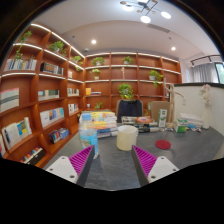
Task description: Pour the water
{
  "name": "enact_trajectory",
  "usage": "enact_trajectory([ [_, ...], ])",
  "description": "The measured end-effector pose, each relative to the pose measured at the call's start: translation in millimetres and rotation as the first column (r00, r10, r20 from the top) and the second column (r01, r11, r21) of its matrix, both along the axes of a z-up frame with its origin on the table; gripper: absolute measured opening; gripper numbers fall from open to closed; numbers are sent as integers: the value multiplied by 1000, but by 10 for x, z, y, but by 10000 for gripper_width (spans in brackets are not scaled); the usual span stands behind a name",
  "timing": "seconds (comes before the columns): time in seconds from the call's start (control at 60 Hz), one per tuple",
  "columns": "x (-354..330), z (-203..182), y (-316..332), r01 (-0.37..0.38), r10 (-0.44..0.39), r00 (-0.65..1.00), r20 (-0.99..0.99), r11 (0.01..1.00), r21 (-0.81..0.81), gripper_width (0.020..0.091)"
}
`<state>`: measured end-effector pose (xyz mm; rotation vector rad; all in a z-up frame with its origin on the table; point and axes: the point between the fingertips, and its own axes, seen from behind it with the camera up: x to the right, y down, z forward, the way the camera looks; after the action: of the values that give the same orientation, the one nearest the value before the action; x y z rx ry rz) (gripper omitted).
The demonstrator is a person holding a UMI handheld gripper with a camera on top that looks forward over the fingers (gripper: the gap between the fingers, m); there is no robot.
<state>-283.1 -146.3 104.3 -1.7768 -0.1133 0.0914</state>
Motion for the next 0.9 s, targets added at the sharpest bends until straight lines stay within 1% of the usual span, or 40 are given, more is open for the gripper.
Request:
enact_trajectory([
  [0.1,-531,-137,114,-75,75,997,1,997,-12,747],
  [0.167,-759,-168,252,-103,103,995,5,995,-10,747],
  [0.233,-916,-206,414,-114,114,993,-6,993,-12,749],
  [0.35,-1002,-262,727,-88,88,996,-14,996,-19,748],
  [0.417,-998,-276,901,-59,58,997,-44,998,-16,748],
  [0.5,-1032,-314,1073,-46,44,996,-78,999,-20,738],
  [0.55,-1049,-322,1148,-42,40,995,-87,999,-18,711],
  [0.583,-1043,-324,1191,-35,33,995,-89,999,-17,669],
  [0.65,-1019,-309,1258,-9,9,997,-81,1000,-5,489],
  [0.683,-997,-324,1277,4,-4,998,-62,1000,-6,475],
  [0.7,-994,-329,1277,8,-8,999,-53,1000,-8,442],
  [0.717,-989,-328,1276,9,-9,999,-42,1000,-10,440],
  [0.75,-998,-339,1250,8,-8,1000,-23,1000,-12,385],
  [0.783,-1009,-345,1244,3,-3,1000,-11,1000,-12,355],
  [0.817,-1009,-355,1244,2,-2,1000,-20,1000,-16,348],
  [0.833,-1006,-351,1245,2,-3,1000,-31,1000,-18,311],
  [0.9,-1002,-332,1254,-9,8,999,-49,1000,-24,312],
])
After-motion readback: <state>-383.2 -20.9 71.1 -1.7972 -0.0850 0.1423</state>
